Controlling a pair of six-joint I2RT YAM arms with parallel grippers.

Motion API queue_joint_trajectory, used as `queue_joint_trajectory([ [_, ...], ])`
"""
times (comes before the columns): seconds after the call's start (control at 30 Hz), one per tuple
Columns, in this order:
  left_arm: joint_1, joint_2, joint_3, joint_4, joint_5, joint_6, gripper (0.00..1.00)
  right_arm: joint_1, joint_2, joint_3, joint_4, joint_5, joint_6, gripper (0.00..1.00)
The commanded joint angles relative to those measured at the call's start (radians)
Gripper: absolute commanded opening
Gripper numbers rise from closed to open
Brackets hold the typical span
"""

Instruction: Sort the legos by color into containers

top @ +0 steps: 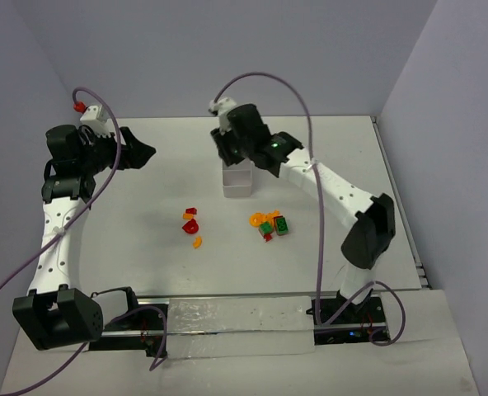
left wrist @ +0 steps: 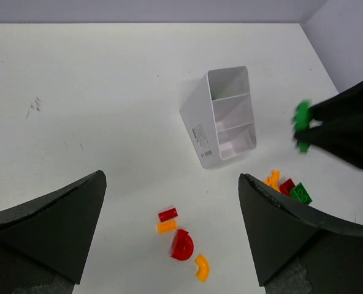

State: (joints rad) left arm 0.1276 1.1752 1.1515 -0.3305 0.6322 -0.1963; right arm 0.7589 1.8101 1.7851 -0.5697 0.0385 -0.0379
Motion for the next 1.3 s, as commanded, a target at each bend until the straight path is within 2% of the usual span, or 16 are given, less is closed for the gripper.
queue_joint_trajectory([
  [0.0, 0.007, -0.018, -0.015, 0.121, -0.063, -0.081, 0.99, -0.026, -0.077, -0.122, 0.312, 0.4, 0.186, 0.0],
  [0.1, 0.007, -0.004, -0.023, 0.15, -0.066, -0.096, 0.99, -0.046, -0.125, -0.262, 0.537, 0.515, 0.203, 0.0],
  [0.17, 0.006, 0.004, -0.025, 0.161, -0.066, -0.103, 0.99, -0.055, -0.128, -0.3, 0.616, 0.554, 0.204, 0.0],
  [0.47, 0.003, 0.042, -0.033, 0.201, -0.076, -0.12, 0.99, -0.067, -0.039, -0.339, 0.776, 0.609, 0.264, 0.0],
  [0.8, 0.001, 0.064, -0.035, 0.208, -0.089, -0.114, 0.99, -0.092, 0.07, -0.316, 0.804, 0.558, 0.309, 0.0],
  [0.87, 0.0, 0.075, -0.033, 0.209, -0.091, -0.112, 0.99, -0.094, 0.094, -0.304, 0.813, 0.554, 0.306, 0.04],
  [1.1, -0.003, 0.087, -0.042, 0.215, -0.095, -0.106, 0.99, -0.104, 0.161, -0.261, 0.829, 0.547, 0.303, 0.07],
  [1.27, -0.003, 0.1, -0.048, 0.219, -0.1, -0.099, 0.99, -0.105, 0.196, -0.247, 0.834, 0.54, 0.3, 0.24],
])
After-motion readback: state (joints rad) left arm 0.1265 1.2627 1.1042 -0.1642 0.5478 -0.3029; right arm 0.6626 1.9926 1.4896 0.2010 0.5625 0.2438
